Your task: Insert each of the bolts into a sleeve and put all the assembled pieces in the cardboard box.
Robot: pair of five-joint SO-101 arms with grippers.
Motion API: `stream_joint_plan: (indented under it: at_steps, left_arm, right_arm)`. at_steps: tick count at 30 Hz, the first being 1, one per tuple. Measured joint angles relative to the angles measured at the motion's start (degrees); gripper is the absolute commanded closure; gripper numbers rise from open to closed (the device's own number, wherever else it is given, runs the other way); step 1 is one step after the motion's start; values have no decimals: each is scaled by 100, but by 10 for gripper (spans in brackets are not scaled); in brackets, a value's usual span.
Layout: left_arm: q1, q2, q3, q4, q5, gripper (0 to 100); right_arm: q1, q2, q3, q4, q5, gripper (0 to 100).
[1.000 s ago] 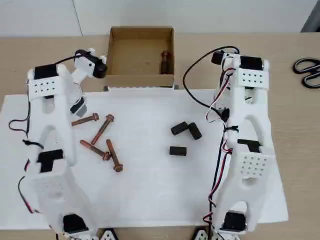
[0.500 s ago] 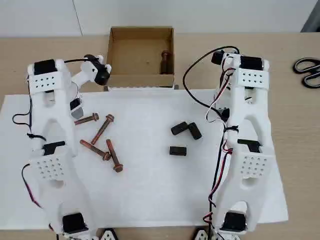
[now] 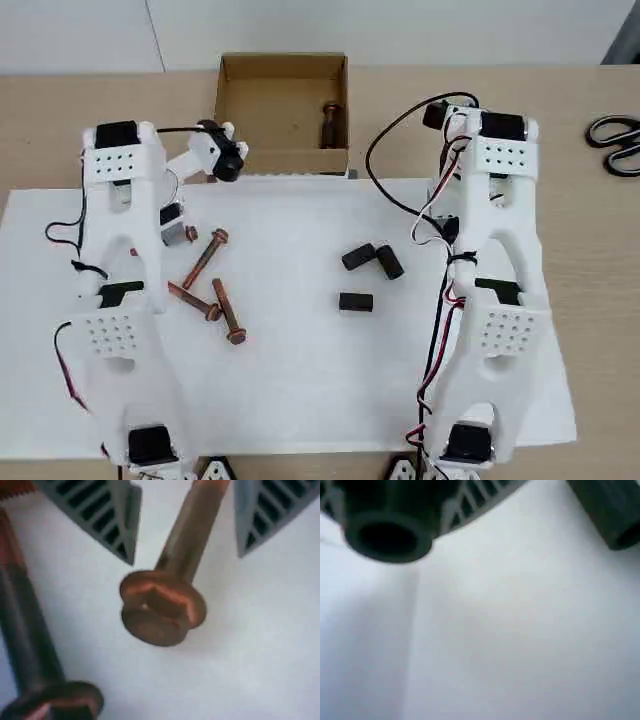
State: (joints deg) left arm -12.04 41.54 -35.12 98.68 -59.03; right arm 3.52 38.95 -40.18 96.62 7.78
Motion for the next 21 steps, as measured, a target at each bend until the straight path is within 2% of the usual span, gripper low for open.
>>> stream_joint_plan:
  at_steps: [6, 16, 21]
  left_arm:
    - [0, 492, -158, 9, 0, 874]
    - [0, 1363, -1257, 97, -35, 875]
    - [18, 1618, -1565, 114, -35, 968]
  right_arm:
    - [0, 0, 0, 0, 0, 996]
    - [0, 0, 0, 0, 0, 996]
    - [0, 0, 0, 0, 0, 996]
